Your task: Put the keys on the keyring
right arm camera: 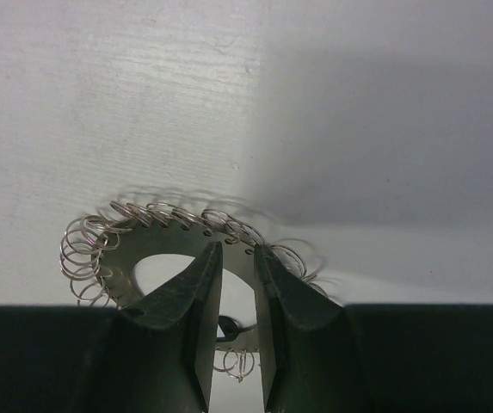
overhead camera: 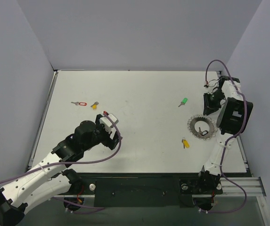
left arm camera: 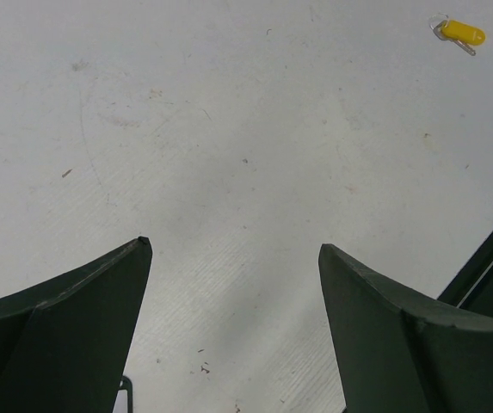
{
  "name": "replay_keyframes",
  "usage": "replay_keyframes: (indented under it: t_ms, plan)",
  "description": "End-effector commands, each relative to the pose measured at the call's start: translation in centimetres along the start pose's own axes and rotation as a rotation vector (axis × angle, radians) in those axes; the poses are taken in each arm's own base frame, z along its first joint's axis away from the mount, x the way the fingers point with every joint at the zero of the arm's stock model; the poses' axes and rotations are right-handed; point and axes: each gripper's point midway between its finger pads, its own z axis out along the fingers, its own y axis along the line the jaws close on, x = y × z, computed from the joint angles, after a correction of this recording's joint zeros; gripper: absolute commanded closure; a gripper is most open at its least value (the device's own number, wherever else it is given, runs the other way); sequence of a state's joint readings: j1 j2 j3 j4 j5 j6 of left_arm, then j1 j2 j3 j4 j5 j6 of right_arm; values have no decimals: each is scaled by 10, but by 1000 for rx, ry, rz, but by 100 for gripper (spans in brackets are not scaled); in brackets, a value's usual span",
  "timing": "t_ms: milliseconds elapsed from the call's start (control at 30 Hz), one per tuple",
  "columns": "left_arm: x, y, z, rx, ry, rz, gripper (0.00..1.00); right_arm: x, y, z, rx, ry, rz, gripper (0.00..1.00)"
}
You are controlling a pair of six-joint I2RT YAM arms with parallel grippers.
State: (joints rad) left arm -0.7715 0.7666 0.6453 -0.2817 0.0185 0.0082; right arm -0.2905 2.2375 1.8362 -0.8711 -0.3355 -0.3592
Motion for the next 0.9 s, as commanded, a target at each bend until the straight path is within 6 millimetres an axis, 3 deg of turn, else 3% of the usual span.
replay_keyframes:
  t_ms: [0,267,700,867]
  plan:
    - [-3,1,3,10,-15,7,11,10,-6,-8,35,56,34,82]
    - [-2,1,4,17,-11,3,11,16,-12,-3,21,68,58,81]
    - [0,4,5,7,-3,-2,11,15,-6,4,-44,103,53,85]
    - [1,4,6,8,1,-3,11,19,1,0,-85,109,27,82]
